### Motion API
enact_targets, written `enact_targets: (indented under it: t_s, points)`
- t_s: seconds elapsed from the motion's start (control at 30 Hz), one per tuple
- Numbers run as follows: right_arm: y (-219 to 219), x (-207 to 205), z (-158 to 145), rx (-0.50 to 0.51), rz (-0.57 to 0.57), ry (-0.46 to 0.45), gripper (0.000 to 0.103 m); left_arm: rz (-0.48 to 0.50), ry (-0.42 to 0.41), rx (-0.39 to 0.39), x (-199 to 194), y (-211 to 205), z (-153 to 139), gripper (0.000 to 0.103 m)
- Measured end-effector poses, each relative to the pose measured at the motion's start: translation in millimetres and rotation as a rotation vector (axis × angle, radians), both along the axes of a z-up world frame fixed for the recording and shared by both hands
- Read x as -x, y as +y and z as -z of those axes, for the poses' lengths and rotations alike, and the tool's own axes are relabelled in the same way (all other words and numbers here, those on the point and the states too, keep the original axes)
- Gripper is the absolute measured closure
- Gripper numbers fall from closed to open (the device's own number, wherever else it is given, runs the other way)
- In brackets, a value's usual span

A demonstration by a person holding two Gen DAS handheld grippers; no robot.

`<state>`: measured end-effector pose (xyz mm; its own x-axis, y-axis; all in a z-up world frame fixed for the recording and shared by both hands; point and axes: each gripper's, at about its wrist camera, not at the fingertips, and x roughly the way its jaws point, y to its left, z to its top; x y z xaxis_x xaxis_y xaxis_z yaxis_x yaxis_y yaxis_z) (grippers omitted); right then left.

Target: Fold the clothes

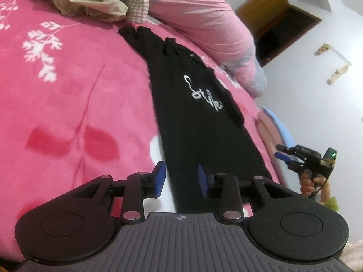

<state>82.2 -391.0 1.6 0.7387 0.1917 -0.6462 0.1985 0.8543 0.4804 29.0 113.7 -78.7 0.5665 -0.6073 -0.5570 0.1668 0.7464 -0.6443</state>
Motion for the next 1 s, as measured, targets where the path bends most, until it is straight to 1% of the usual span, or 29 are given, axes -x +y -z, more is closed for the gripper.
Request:
enact_targets:
  t_s: [0.23, 0.3, 0.33, 0.47, 0.53, 0.6, 0.73, 1.0]
  points:
    - [23, -76, 13, 0.033, -0.001, 0.074, 0.060, -0.023, -0.034, -0.085, -59, -24, 0, 0.072]
    - [28, -94, 17, 0.054, -0.007, 0.084, 0.054, -0.030, -0.044, -0.110, -75, -31, 0, 0.072]
    - [31, -103, 19, 0.067, -0.010, 0.090, 0.054, -0.033, -0.049, -0.122, -84, -34, 0, 0.072]
    - [44, -137, 22, 0.115, -0.027, 0.099, 0.054, -0.055, -0.071, -0.200, -118, -45, 2, 0.072]
    - [50, -152, 21, 0.137, -0.047, 0.083, 0.053, -0.064, -0.090, -0.218, -131, -49, 4, 0.072]
    - [56, -165, 18, 0.166, -0.068, 0.057, 0.052, -0.066, -0.095, -0.225, -144, -52, 7, 0.072]
    - [59, -193, 18, 0.180, -0.081, 0.025, 0.049, -0.050, -0.118, -0.210, -160, -60, 15, 0.072]
    - [47, -244, 24, 0.216, -0.042, -0.013, 0.049, -0.025, -0.149, -0.176, -162, -54, 37, 0.072]
